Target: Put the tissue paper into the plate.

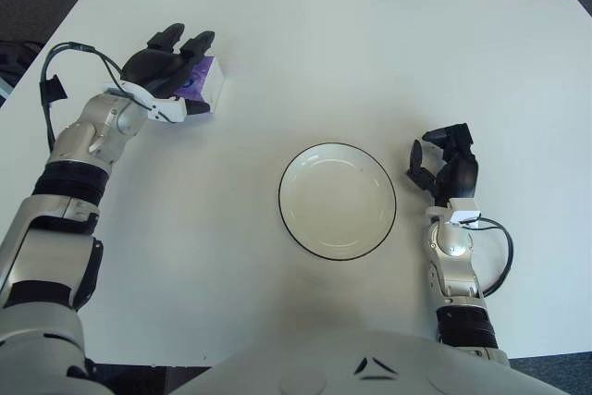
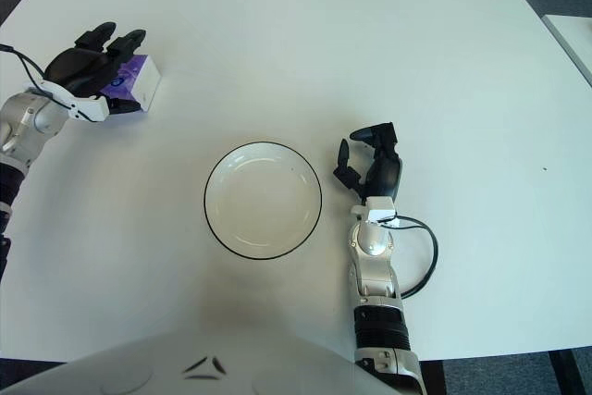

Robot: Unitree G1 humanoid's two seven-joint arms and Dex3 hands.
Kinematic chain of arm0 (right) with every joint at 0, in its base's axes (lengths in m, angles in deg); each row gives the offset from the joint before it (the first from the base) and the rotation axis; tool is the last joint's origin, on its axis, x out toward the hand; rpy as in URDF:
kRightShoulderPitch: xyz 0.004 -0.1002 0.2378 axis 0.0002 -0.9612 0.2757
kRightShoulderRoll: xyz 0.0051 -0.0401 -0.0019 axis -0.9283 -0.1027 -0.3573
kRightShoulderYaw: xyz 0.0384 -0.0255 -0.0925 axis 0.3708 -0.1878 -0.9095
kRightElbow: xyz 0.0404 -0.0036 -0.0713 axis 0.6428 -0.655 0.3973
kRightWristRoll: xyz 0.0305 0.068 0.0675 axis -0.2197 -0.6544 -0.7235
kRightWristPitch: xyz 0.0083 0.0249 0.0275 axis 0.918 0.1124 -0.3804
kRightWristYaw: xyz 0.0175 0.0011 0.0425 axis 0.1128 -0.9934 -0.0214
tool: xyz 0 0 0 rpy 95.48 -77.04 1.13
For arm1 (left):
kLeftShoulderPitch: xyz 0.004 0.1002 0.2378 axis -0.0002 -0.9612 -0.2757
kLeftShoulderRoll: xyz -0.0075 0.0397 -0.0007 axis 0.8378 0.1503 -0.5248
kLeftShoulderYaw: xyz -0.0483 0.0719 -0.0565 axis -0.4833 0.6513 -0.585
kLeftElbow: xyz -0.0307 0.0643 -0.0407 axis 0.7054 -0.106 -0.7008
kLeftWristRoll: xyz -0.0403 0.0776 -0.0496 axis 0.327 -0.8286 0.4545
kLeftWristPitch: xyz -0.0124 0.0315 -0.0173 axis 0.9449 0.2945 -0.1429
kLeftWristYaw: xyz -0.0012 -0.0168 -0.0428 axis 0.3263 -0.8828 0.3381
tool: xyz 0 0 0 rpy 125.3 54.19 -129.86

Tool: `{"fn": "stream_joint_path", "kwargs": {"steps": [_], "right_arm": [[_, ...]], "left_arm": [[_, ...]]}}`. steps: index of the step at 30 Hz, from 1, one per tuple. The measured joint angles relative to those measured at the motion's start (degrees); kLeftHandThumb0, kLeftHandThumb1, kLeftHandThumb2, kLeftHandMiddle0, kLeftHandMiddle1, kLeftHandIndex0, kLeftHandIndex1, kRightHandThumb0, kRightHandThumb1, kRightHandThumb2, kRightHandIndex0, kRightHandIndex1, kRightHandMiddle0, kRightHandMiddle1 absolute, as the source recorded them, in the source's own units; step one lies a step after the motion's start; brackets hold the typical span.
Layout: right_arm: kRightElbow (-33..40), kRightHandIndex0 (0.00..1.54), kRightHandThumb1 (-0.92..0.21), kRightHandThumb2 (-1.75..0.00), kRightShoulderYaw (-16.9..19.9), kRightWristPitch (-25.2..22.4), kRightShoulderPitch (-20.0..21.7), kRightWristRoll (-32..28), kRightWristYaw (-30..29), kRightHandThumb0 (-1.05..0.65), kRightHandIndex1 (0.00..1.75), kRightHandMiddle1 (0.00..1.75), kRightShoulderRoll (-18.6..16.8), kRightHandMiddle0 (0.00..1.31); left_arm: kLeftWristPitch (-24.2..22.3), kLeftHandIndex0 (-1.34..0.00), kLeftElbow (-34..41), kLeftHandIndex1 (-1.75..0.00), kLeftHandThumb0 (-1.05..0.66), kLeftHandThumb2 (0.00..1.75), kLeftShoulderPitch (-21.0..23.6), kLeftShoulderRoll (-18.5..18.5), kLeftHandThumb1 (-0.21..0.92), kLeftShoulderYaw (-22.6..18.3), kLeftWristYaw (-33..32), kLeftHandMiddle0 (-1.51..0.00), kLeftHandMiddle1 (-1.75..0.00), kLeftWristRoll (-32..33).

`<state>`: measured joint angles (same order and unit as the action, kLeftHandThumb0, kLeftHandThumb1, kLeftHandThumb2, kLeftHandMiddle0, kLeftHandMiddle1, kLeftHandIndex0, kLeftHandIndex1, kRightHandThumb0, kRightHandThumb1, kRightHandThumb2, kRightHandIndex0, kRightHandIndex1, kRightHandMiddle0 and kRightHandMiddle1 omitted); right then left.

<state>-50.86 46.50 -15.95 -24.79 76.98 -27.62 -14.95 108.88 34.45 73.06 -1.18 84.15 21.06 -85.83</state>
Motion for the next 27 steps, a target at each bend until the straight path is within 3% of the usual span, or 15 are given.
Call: {"fn": "stream_joint_path", "kwargs": {"steps": [13, 22, 27], "right_arm": [[0.01, 0.56, -0.58, -0.99, 0.0, 0.22, -0.02, -0.34, 0.2, -0.4, 1.35, 1.75, -0.01, 0.4], [0.01, 0.56, -0.58, -0.99, 0.01, 0.25, -0.08, -0.44, 0.21, -0.4, 1.35, 1.75, -0.01, 0.4], [0.04, 0.56, -0.58, -1.0, 0.01, 0.15, -0.1, -0.46, 0.2, -0.4, 1.35, 1.75, -0.02, 0.4]], "left_arm": [[4.45, 0.0, -20.74, -0.06, -0.98, 0.89, 9.89, -4.34, 0.5, 7.01, -4.01, 0.0, -0.08, -0.92], [5.62, 0.0, -27.33, -0.06, -0.94, 0.9, 12.96, -5.61, 0.48, 8.04, -2.2, 0.0, -0.02, 1.5], [4.66, 0.0, -29.37, -0.06, -0.9, 0.93, 14.22, -6.49, 0.45, 7.81, 1.95, 0.0, 0.0, 4.58]]}}
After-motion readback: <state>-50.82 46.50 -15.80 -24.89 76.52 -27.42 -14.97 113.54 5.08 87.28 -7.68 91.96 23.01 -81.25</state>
